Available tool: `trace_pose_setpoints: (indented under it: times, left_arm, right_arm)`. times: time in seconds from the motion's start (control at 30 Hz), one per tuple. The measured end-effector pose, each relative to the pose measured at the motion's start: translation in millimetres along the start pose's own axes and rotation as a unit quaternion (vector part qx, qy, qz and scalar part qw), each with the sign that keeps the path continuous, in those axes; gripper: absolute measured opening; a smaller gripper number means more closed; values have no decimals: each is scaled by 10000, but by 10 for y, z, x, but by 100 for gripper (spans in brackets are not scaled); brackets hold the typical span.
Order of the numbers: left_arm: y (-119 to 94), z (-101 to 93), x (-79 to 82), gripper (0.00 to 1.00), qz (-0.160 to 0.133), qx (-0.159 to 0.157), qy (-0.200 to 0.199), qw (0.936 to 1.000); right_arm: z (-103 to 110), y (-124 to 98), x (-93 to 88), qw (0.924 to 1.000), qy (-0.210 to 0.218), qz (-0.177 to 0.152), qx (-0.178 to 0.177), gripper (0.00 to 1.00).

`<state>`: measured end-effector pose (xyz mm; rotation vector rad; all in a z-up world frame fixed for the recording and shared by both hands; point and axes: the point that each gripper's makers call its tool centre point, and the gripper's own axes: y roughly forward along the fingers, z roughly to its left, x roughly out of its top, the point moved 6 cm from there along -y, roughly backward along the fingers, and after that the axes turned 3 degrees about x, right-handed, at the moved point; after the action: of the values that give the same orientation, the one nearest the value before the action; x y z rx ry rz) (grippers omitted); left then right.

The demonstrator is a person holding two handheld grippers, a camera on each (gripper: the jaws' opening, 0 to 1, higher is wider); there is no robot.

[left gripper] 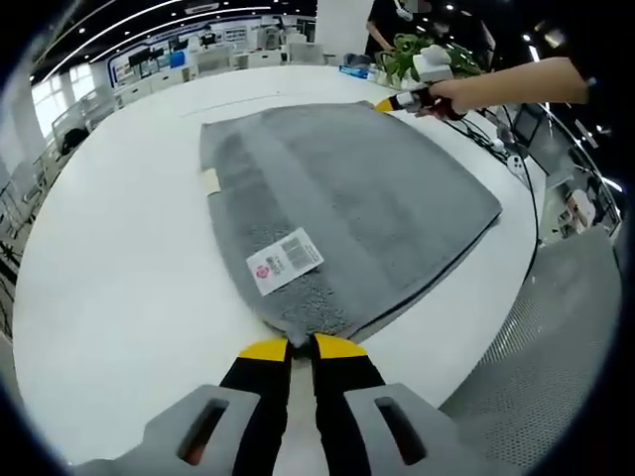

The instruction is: Fold the towel on the table until its edges align and the towel forms a compact rectangular stack.

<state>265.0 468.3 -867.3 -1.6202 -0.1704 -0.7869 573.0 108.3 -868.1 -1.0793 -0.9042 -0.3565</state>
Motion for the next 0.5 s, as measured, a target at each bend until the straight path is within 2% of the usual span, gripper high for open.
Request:
trace_pose_setpoints:
  times: [0.07, 0.13, 0.17, 0.27, 0.4, 0.5]
  left_arm:
    - [-6, -4, 14, 11, 19, 41, 113, 9999]
    - [-76, -35, 77, 18, 72, 107, 197, 9997]
    - [-138, -57, 197, 24, -220, 204, 196, 9994]
    - [-242, -179, 441, 27, -633, 117, 143, 9978]
    - [-206, -503, 757, 30, -1243, -316, 210, 9915]
    - [-70, -852, 850, 32, -1148, -827, 593, 9882]
  right_arm:
    - [-47, -34, -14, 9999, 153, -64, -22, 12]
    - [-29, -80, 16, 9999, 157, -65, -7, 12]
    - [-24, -99, 28, 9999, 145, -79, 8, 12]
    - [-83, -142, 32, 9998, 158, -140, 67, 13]
    - [-46, -164, 79, 9997, 44, -151, 198, 13]
    - [-13, -187, 110, 9994, 91, -229, 261, 13]
